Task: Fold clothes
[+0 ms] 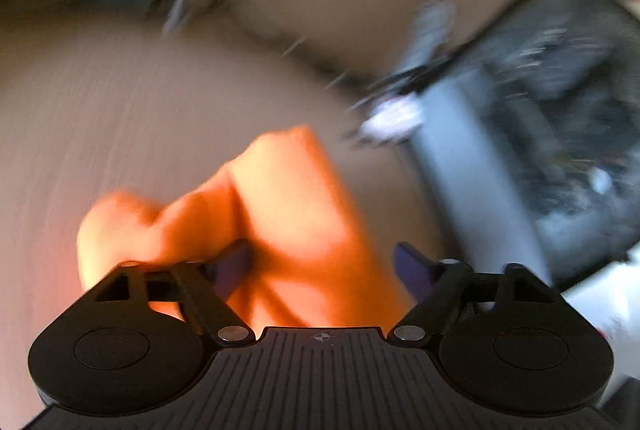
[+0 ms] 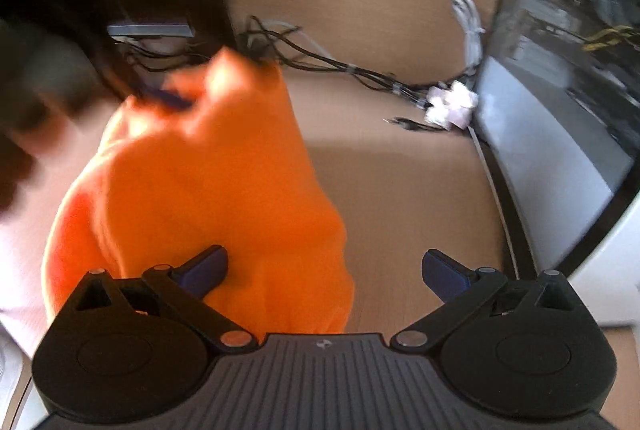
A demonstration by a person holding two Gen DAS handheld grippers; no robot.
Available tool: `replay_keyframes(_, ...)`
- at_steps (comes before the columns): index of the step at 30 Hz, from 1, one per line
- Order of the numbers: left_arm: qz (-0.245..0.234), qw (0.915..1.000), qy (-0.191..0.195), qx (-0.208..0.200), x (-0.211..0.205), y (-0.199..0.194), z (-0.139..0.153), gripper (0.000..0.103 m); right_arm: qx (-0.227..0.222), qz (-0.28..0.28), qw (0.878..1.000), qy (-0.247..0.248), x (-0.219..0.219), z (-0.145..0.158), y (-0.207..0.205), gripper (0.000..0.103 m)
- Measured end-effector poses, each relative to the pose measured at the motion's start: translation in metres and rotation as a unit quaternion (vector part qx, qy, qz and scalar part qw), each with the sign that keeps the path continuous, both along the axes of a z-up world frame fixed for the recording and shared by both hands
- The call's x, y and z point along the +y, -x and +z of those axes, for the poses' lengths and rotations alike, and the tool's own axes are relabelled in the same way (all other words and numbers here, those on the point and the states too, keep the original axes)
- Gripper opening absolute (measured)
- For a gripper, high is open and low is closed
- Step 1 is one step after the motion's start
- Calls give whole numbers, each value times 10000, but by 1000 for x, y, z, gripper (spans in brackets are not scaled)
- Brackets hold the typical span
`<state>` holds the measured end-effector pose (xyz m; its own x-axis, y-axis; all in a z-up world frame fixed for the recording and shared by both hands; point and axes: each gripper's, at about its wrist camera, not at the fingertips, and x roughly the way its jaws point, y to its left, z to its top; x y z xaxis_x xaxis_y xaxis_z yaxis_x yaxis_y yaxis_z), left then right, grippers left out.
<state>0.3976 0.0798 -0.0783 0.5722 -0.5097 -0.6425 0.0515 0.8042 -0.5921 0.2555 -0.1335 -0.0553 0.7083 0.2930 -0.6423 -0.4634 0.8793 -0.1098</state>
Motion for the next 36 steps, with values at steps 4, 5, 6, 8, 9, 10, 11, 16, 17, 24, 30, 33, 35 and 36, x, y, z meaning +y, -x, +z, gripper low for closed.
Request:
replay_keyframes(4, 199, 9997, -143, 56, -4, -4, 3, 82, -39, 544, 9985, -67, -7, -3, -12, 103)
replay_keyframes(5, 285, 9994, -188, 88, -5, -3, 5, 81, -60, 664, 9978, -47, -7, -2, -13, 103)
replay_keyframes(6, 369, 9989, -277, 75, -6, 0, 10, 82, -80, 795, 9968, -12, -7, -1, -13, 103)
replay_keyframes(8, 464, 9978, -471, -79, -10, 14, 28, 88, -117, 1086, 9940, 81, -6, 2, -14, 103)
replay_keyframes(9, 486, 9973, -533, -167, -11, 23, 37, 89, -132, 1226, 9923, 128, -6, 3, -16, 103)
replay_keyframes(10, 504, 9969, -554, -243, -10, 32, 45, 90, -146, 1369, 9903, 178, -5, 4, -18, 103)
replay_keyframes(11, 521, 9966, -554, -312, -8, 43, 53, 91, -165, 1501, 9883, 197, -5, 8, -19, 103)
replay_keyframes(16, 750, 9964, -275, -300, 2, 86, 61, 94, -216, 1990, 9794, -249, -15, 38, -31, 103)
replay_keyframes(17, 773, 9964, -241, -239, 2, 90, 56, 94, -178, 2023, 9783, -400, -17, 44, -34, 103)
replay_keyframes(24, 1008, 9934, -420, 354, -1, 89, 10, 92, 83, 1788, 9833, 326, 11, 9, -52, 103)
replay_keyframes(30, 966, 9932, -412, 493, -4, 89, -2, 95, -258, 2292, 9730, -24, -11, 46, -40, 103)
replay_keyframes(33, 881, 9919, -862, 293, -10, 94, 8, 95, -207, 2206, 9735, -562, -21, 76, -49, 103)
replay_keyframes(35, 809, 9897, -1162, 214, -14, 98, 14, 95, -239, 2054, 9749, -824, -19, 87, -61, 103)
replay_keyframes(36, 765, 9887, -1280, 179, -16, 99, 16, 95, -218, 1969, 9763, -870, -13, 87, -71, 103)
